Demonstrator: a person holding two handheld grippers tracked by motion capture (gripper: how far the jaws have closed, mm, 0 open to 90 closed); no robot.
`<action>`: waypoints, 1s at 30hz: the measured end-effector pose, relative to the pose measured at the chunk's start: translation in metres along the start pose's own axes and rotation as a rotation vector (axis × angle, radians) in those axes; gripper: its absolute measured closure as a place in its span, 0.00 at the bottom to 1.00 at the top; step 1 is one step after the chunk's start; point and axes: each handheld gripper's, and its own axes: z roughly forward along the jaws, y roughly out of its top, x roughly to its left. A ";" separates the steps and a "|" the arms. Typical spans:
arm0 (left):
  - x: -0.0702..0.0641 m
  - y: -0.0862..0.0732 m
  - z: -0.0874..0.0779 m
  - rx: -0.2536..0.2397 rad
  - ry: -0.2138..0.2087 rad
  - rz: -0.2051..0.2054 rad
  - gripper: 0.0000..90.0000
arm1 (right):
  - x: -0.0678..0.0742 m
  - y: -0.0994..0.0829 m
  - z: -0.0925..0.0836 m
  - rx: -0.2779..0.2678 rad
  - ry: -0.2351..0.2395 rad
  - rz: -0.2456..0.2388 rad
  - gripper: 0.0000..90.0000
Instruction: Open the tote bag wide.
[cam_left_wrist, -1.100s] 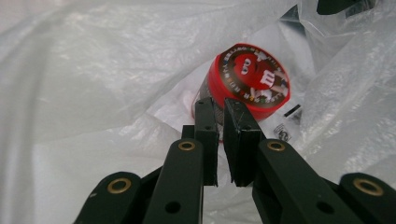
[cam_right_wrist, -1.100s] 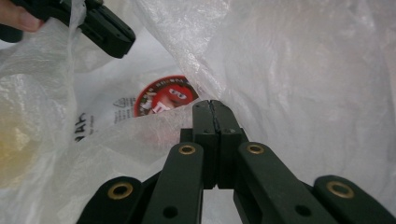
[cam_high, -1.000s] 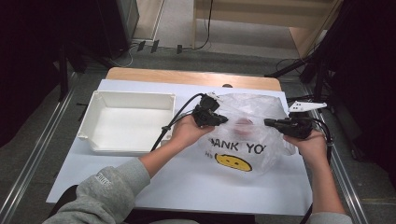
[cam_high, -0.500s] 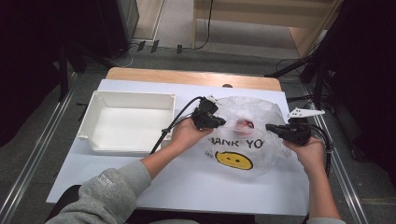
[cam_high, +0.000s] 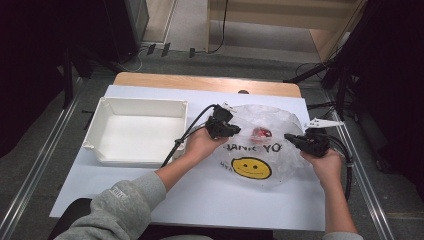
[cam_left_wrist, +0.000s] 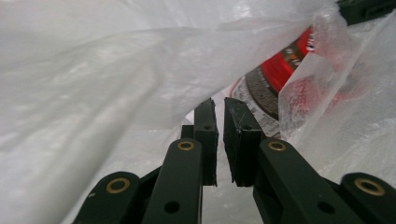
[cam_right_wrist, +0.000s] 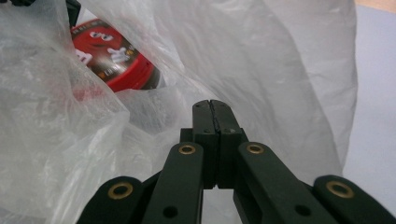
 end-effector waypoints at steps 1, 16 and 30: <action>0.000 0.000 0.000 0.000 0.000 0.000 0.94 | 0.000 0.000 0.000 0.000 0.000 0.000 1.00; 0.013 -0.011 0.010 0.020 0.047 -0.034 0.94 | -0.003 -0.020 0.018 0.066 -0.058 0.031 1.00; 0.016 -0.016 0.020 0.049 0.068 -0.041 0.94 | -0.007 -0.037 0.018 0.062 -0.146 0.035 1.00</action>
